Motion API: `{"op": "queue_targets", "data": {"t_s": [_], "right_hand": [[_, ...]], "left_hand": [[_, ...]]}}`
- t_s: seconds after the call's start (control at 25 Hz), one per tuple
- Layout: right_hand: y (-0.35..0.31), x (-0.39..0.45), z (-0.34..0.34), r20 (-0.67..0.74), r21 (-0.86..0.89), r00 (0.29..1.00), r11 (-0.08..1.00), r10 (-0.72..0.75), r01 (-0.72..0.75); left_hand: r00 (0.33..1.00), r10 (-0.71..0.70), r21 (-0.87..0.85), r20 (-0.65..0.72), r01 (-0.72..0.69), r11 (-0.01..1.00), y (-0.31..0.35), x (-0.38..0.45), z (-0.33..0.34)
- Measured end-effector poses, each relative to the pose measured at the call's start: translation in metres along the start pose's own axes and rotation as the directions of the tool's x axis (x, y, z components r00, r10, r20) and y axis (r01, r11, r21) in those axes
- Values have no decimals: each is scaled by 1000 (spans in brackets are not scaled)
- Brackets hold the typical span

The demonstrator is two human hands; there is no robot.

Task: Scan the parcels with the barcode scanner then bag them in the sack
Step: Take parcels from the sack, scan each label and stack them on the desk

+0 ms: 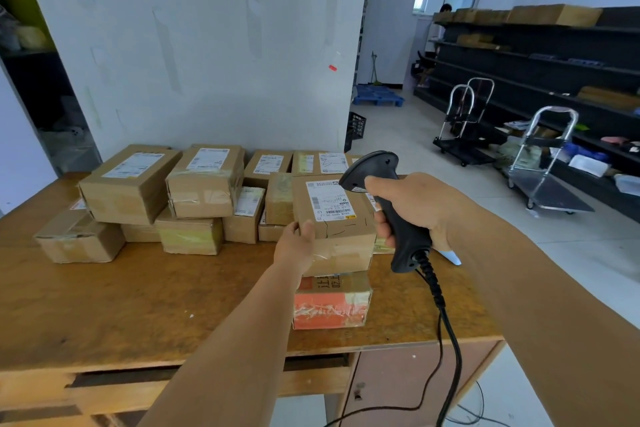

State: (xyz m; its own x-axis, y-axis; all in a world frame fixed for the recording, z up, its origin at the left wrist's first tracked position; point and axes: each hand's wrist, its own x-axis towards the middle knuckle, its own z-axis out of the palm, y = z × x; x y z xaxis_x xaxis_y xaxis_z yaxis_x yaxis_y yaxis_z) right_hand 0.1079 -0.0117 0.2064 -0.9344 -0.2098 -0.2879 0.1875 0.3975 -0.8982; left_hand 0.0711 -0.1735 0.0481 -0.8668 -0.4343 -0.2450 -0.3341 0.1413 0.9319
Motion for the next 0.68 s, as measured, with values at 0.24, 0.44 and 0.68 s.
{"op": "queue_targets", "data": {"t_s": [0.24,0.44,0.68], "right_hand": [[49,46,15,-221,-61,974,998,-45,32],[72,80,38,-203,-127,965,982,-166,143],[51,84,88,47,-89,931,927,-362,365]], "left_hand": [[998,-66,-51,9,67,996,-11,4,-8],[987,-162,-269,6,158,950,-21,-4,-20],[961,-165,-539,-223,20,842,-42,-38,-73]]}}
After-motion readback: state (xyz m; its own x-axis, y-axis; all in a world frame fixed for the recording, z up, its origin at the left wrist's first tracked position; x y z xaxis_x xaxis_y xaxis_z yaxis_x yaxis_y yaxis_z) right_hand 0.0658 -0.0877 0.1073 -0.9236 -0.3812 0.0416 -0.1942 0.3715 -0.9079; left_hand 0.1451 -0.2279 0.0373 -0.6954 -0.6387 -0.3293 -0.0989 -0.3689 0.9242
